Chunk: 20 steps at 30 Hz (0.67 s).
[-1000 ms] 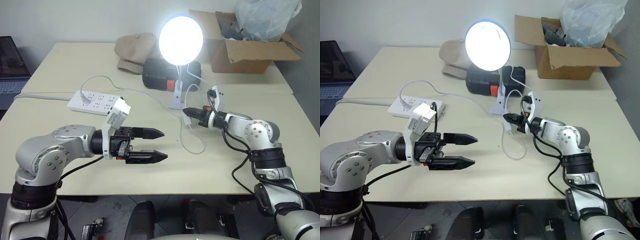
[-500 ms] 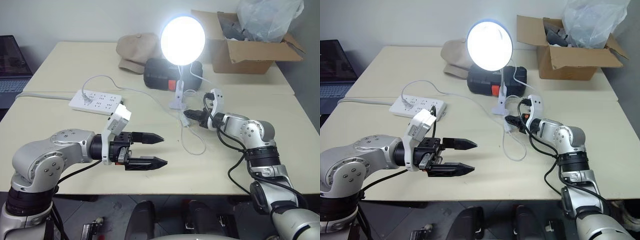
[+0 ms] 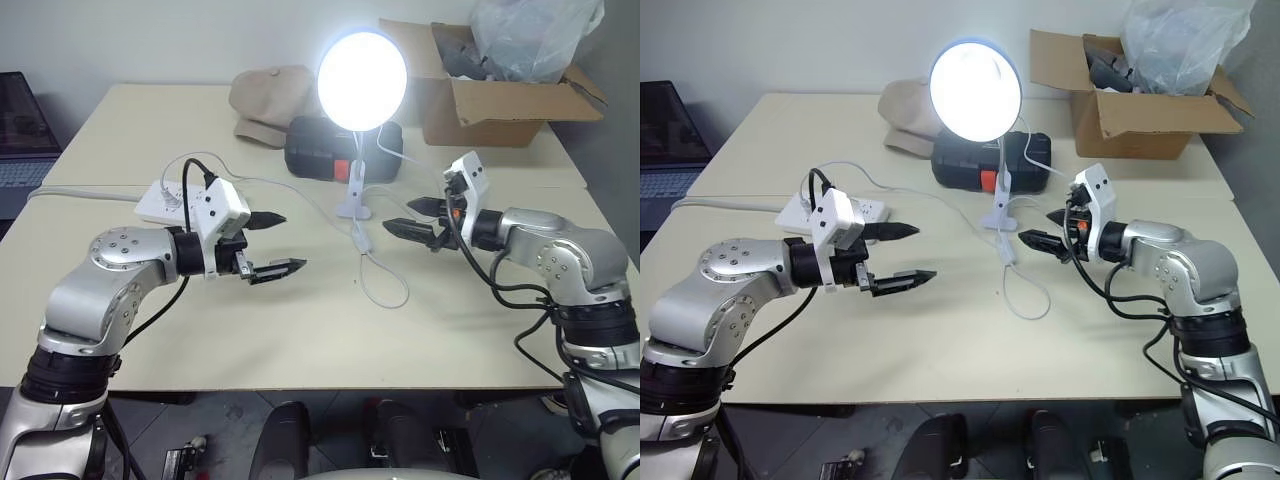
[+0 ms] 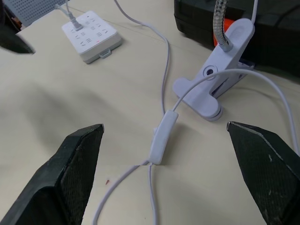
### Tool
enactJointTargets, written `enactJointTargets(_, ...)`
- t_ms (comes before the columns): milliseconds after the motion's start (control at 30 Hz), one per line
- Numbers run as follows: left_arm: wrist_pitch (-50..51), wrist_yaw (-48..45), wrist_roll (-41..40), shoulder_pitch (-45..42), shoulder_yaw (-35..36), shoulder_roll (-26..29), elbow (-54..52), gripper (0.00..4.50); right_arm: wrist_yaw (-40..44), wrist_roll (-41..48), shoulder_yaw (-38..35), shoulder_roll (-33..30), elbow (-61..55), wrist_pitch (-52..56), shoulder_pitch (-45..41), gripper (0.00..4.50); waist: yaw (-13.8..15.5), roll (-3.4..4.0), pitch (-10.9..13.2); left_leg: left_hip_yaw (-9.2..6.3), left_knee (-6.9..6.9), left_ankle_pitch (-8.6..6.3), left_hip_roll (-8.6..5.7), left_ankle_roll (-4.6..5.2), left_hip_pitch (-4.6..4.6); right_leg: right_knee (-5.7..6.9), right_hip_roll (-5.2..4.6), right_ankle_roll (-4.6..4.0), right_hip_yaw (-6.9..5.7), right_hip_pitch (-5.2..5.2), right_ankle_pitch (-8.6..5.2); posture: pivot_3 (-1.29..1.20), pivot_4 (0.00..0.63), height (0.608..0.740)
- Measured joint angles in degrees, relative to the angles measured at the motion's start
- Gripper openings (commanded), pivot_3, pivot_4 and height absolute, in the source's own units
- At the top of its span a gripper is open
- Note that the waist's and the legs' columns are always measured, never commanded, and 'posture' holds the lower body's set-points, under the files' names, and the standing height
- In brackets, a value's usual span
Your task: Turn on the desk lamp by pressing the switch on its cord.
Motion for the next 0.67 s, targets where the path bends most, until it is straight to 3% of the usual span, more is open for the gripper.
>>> enactJointTargets(133,-3.95,-1.42,2.77,-1.67,1.68,2.39,5.27,4.50,9.57,-1.45,0.95,-8.57,-4.00,-4.53,1.83,4.43,0.00,0.00,0.00,0.03,0.01,0.00,0.02,0.00,-0.01,0.01,0.00,0.00,0.01,-0.03,0.00,0.00,0.150,0.740)
enactJointTargets(333,7.88,-4.23,-4.45,4.64,6.72,6.54,-0.64,4.50,19.56,-1.12,-1.59,-15.95,-6.07,-7.56,4.64,4.43,-0.11,-0.01,0.00,0.02,0.03,0.00,0.07,0.00,0.00,0.05,-0.03,0.01,-0.01,-0.04,0.00,0.00,0.150,0.740)
enactJointTargets(667,13.31,-5.31,-10.66,10.17,11.53,7.75,-7.96,4.50,22.72,-1.07,-9.11,-19.70,-6.11,-11.14,10.66,4.43,0.06,-0.01,0.00,-0.01,0.04,0.00,0.05,-0.01,0.07,0.04,-0.06,-0.01,-0.05,0.05,-0.01,0.00,0.150,0.740)
